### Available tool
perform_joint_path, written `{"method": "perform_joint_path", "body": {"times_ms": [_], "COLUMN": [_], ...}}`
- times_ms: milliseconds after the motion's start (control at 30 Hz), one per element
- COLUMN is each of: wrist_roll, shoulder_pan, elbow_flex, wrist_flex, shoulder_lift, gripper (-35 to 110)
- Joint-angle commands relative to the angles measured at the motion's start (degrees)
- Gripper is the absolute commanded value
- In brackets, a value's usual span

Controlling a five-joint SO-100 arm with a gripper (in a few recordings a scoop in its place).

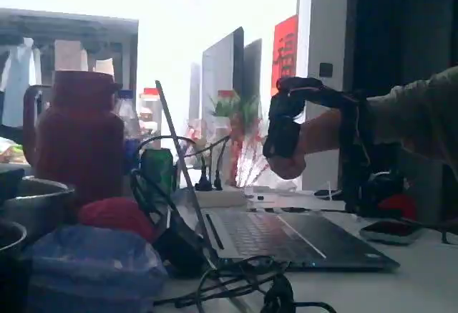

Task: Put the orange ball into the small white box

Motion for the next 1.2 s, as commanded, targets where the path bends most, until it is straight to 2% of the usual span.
{"method": "perform_joint_path", "body": {"times_ms": [0, 600, 733, 900, 1167], "wrist_roll": [-0.5, -0.4, 0.0, 4.5, 4.6], "shoulder_pan": [-1.9, -1.9, 1.0, 9.7, 15.3], "elbow_flex": [-0.9, -1.8, -1.7, -0.9, -0.9], "wrist_flex": [0.4, 0.4, 0.4, 0.4, 2.3], "shoulder_lift": [1.1, 5.5, 11.2, 16.9, 26.1], "gripper": [33, 33, 33, 33, 33]}}
